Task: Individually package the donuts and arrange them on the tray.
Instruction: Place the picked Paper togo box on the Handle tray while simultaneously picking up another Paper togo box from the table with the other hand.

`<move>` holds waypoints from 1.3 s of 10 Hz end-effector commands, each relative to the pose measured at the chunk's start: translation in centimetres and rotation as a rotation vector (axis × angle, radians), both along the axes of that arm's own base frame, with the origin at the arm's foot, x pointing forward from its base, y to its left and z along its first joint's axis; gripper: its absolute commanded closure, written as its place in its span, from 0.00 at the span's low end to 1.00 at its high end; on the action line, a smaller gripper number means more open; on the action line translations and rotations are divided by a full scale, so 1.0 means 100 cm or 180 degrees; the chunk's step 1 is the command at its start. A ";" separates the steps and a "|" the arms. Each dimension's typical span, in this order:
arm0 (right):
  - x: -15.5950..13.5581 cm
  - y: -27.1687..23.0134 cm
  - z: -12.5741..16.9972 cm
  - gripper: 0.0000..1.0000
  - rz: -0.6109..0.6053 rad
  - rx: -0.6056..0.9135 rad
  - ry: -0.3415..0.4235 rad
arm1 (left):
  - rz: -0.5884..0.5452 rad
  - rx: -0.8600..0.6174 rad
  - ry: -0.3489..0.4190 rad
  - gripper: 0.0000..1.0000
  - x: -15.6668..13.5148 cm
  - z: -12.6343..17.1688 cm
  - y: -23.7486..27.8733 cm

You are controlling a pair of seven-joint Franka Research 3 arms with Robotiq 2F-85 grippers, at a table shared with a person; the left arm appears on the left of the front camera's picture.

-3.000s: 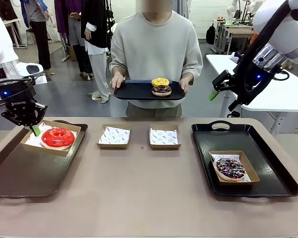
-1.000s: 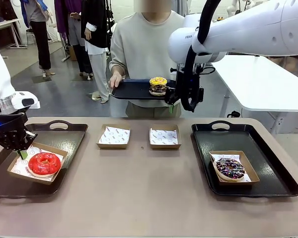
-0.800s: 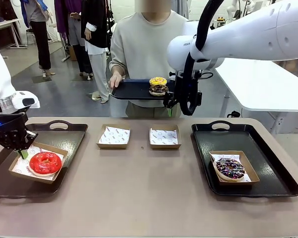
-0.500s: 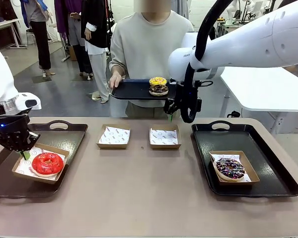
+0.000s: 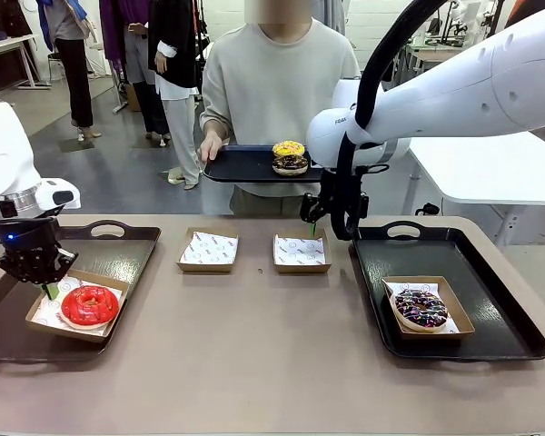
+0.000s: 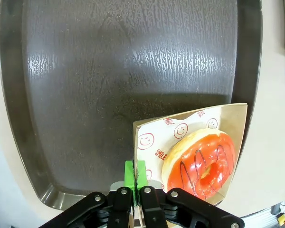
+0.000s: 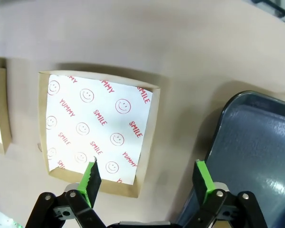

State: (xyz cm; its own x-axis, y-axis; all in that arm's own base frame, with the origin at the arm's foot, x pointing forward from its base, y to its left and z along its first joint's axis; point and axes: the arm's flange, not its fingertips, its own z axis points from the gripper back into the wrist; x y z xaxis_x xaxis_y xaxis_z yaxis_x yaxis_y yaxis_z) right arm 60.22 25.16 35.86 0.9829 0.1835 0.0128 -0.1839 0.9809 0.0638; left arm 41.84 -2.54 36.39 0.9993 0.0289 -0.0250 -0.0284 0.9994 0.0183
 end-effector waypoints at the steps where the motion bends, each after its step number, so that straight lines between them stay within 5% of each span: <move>1: -0.004 0.001 -0.008 0.00 -0.0063 -0.0039 -0.0016 | -0.0051 0.0048 -0.0042 0.99 0.002 0.002 -0.001; 13: -0.013 0.003 -0.038 0.00 -0.0323 0.0112 0.0142 | -0.0116 0.0114 -0.0002 0.99 0.002 -0.008 -0.001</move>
State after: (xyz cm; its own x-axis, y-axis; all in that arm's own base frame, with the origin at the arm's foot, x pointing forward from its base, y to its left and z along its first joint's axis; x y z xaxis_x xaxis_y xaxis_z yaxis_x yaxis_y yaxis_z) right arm 59.28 25.44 32.38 0.9938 0.1043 -0.0383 -0.1007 0.9911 0.0871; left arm 41.86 -2.78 35.85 0.9993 0.0077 -0.0372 -0.0066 0.9996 0.0284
